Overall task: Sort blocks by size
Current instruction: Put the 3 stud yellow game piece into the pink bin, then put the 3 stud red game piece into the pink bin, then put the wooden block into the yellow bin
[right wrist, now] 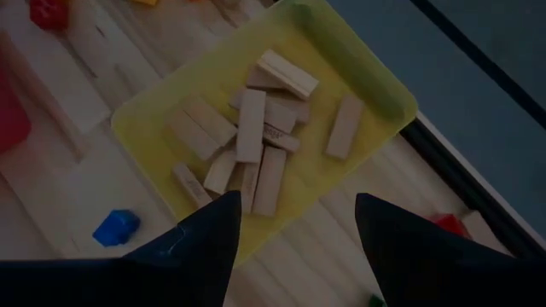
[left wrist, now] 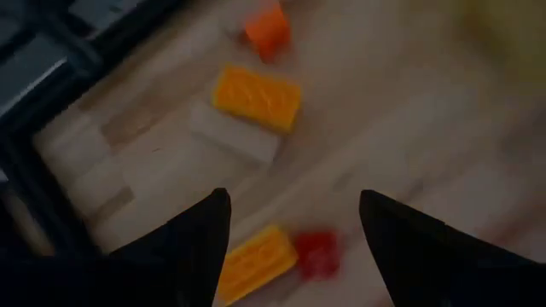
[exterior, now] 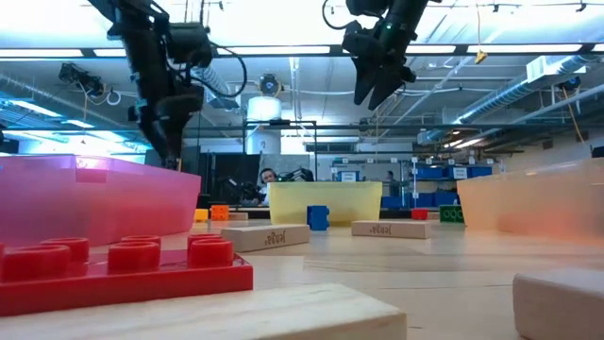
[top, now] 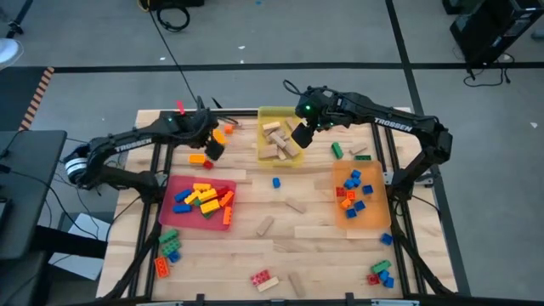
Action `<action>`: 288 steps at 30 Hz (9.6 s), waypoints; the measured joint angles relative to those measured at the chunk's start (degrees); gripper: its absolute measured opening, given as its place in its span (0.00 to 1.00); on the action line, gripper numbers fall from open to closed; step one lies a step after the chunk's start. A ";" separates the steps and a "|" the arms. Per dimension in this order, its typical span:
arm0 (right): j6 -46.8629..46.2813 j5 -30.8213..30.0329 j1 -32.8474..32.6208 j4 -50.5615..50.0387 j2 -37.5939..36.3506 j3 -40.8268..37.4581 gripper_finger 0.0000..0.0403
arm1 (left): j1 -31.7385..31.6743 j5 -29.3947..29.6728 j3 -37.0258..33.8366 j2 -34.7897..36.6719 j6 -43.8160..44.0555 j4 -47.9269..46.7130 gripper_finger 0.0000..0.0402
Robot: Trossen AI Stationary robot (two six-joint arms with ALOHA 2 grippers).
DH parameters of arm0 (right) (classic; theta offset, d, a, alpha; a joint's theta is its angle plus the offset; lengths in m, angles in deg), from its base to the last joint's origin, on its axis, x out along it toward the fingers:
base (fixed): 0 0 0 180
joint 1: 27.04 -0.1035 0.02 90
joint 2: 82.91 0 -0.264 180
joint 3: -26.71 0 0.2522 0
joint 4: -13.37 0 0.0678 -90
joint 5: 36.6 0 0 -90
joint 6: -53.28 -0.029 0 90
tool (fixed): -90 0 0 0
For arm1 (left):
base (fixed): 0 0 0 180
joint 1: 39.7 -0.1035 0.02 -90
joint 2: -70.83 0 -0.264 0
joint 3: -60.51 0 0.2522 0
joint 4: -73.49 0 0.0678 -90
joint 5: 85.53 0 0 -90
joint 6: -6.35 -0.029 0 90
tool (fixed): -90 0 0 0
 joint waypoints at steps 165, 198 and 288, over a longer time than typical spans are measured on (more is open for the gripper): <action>-42.01 -3.43 -59.42 11.17 -21.69 -36.50 0.25 | 65.75 -1.72 55.78 -55.48 42.12 -8.83 0.71; -40.11 -7.01 -60.41 11.14 -21.62 -36.50 0.25 | 68.94 -1.81 54.69 -62.01 49.12 -10.75 0.71; -28.62 -11.61 -52.06 23.39 -21.62 -36.50 0.28 | 55.48 -3.56 -2.69 -9.99 40.05 3.11 0.60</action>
